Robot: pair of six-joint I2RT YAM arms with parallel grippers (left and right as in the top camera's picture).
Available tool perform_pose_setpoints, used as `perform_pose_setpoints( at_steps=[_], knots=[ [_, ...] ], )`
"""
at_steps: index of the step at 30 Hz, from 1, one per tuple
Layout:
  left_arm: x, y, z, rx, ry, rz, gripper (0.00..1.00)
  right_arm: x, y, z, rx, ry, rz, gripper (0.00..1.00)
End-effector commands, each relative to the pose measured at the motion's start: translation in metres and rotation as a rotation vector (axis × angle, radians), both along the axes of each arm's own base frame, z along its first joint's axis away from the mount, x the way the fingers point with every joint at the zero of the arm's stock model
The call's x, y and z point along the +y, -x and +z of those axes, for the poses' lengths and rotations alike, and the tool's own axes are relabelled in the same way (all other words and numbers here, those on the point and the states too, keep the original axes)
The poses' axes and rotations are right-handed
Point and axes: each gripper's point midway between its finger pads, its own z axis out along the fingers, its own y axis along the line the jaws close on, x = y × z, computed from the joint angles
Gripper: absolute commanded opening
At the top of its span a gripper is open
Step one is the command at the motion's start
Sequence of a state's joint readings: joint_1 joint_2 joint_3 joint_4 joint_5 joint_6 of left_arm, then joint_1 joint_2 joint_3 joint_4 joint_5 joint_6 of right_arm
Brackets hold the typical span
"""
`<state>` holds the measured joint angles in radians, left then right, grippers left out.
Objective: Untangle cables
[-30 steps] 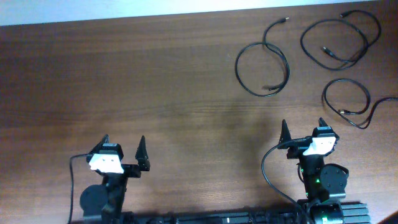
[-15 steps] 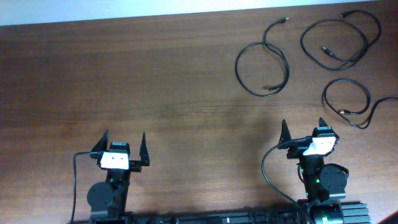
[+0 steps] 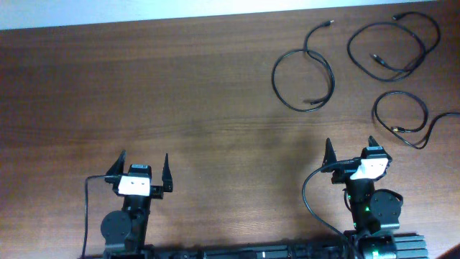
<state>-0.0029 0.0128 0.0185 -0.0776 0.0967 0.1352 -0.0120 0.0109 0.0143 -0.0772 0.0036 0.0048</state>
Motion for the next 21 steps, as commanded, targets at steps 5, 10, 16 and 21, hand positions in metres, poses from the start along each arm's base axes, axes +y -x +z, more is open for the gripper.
perform_pose_setpoints(
  at_steps=[5,10,16,21],
  knots=[
    [0.002,0.000,-0.001,-0.009,-0.016,0.007,0.99,-0.001,0.000,-0.003,0.002,-0.011,-0.006,0.99],
    [0.004,-0.001,-0.002,-0.004,-0.012,0.021,0.99,-0.001,0.000,-0.003,0.002,-0.011,-0.006,0.99],
    [0.015,-0.001,-0.004,0.012,0.094,0.092,0.99,-0.001,0.000,-0.003,0.002,-0.011,-0.006,0.99],
    [0.015,-0.001,-0.004,0.012,0.094,0.091,0.99,-0.001,0.000,-0.003,0.002,-0.011,-0.006,0.99]
  ],
)
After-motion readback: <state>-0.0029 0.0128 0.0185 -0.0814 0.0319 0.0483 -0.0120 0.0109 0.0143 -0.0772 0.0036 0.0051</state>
